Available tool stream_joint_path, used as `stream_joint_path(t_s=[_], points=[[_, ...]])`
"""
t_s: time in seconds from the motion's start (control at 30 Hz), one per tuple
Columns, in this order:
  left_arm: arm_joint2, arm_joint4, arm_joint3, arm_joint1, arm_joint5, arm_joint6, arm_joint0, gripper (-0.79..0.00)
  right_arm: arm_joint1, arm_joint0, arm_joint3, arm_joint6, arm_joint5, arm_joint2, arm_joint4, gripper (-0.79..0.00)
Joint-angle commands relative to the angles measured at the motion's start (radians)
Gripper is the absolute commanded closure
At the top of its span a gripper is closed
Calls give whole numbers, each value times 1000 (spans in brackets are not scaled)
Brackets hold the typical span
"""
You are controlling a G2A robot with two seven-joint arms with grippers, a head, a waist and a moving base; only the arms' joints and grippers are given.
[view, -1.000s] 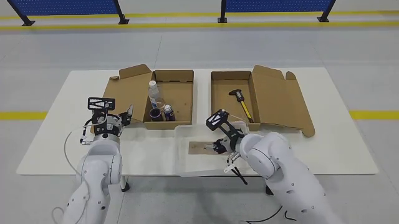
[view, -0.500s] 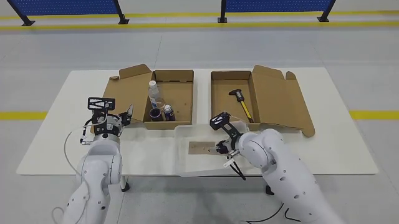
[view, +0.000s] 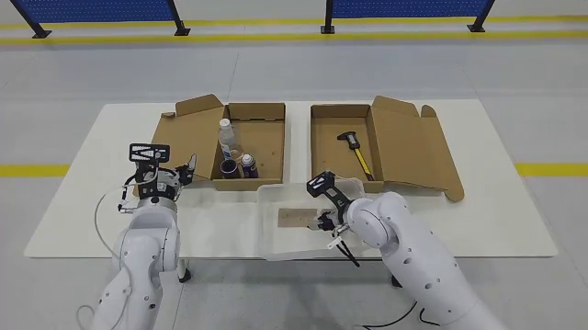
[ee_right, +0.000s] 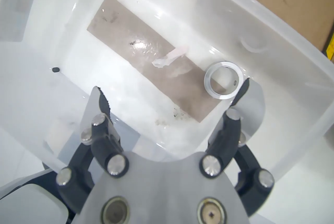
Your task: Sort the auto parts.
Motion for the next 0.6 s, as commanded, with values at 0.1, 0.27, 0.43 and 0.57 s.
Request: stream_joint_path(t_s=[0.1,0.27,0.43,0.57], points=[[0,0,0,0,0,0,0,-785,-4,6,28,-13,-5,-9,7,-785],[0,0,0,0,0,0,0,-785,-9,14,53,-21,-11,-24,14,-785],[0,0,0,0,0,0,0,-785,-14,22,73,-26,-14,-33,25,-785],[0,0,0,0,0,0,0,-785,-17,28,87,-27,-18,-37,33,-785]])
